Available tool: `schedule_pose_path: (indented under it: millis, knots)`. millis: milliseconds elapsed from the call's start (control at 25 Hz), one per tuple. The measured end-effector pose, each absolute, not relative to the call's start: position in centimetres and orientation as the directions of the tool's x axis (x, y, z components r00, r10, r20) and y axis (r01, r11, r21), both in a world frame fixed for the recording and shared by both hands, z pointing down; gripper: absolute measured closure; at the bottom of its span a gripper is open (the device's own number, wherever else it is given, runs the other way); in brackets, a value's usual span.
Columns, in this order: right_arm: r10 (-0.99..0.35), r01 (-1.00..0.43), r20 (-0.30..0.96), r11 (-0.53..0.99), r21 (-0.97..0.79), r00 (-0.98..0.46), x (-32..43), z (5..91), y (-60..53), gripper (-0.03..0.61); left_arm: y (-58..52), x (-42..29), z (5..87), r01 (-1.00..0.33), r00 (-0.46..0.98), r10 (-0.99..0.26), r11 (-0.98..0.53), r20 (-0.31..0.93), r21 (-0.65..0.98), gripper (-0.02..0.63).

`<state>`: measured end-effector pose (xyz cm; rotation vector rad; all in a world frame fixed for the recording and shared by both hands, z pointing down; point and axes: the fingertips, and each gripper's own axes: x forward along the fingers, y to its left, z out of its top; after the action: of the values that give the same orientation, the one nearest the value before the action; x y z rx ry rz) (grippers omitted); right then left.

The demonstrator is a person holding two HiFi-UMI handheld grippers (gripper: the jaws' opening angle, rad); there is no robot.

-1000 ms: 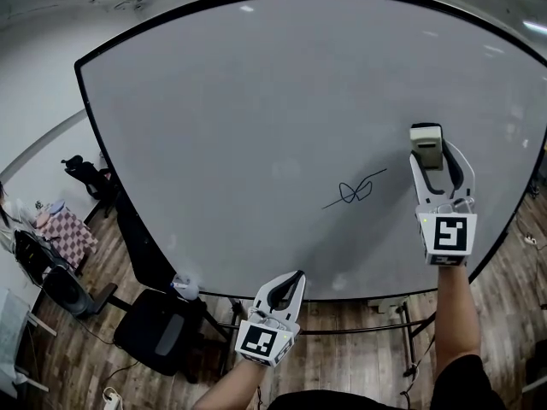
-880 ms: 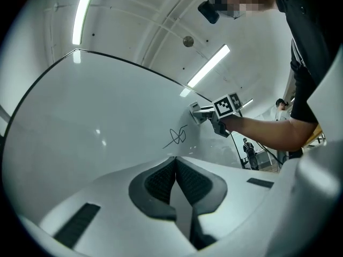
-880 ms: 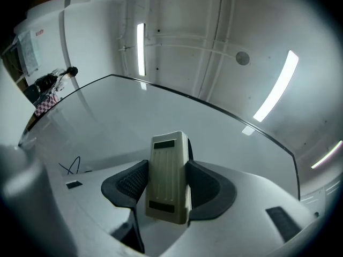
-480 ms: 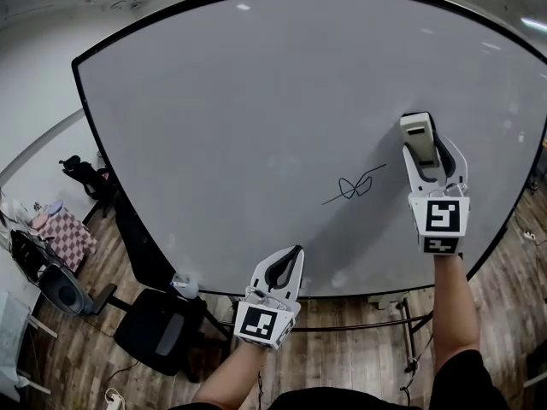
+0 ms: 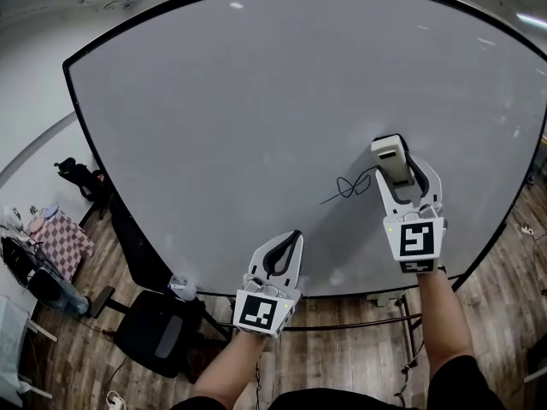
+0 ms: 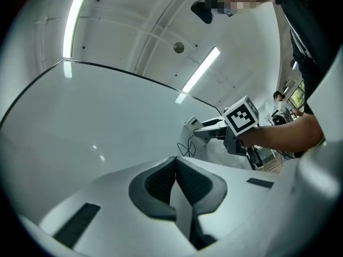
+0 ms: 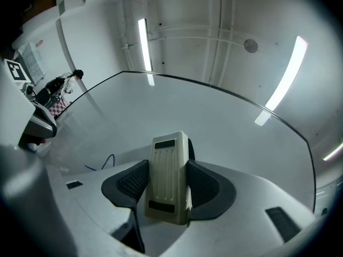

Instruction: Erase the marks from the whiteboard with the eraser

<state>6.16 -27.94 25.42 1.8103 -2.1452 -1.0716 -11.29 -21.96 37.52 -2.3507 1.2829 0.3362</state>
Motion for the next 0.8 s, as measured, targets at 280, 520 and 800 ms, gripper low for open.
schedule_pose_path:
  millis: [280,520,800]
  knots:
    - [-0.912,-0.722,-0.248,0.072,0.688,-0.326,2.5,28.8,-28.2,0.33,-22.0,-11.1,37.4,-0.836,0.548,-0.728,-0.497,-0.412,-0.234,0.595]
    - [-0.923,-0.654,-0.154,0.125,0.746,-0.352,0.7,30.6,-28.4,0.33,-22.5,-10.1,36.1,-0.854,0.52,-0.751,-0.471,-0.406,-0.222,0.595]
    - [-0.92,-0.573,-0.064,0.185,0.798,-0.386,-4.5,36.9,-28.6,0.33,-22.0,-12.0,38.7,-0.858,0.511,-0.751,-0.48,-0.419,-0.186,0.595]
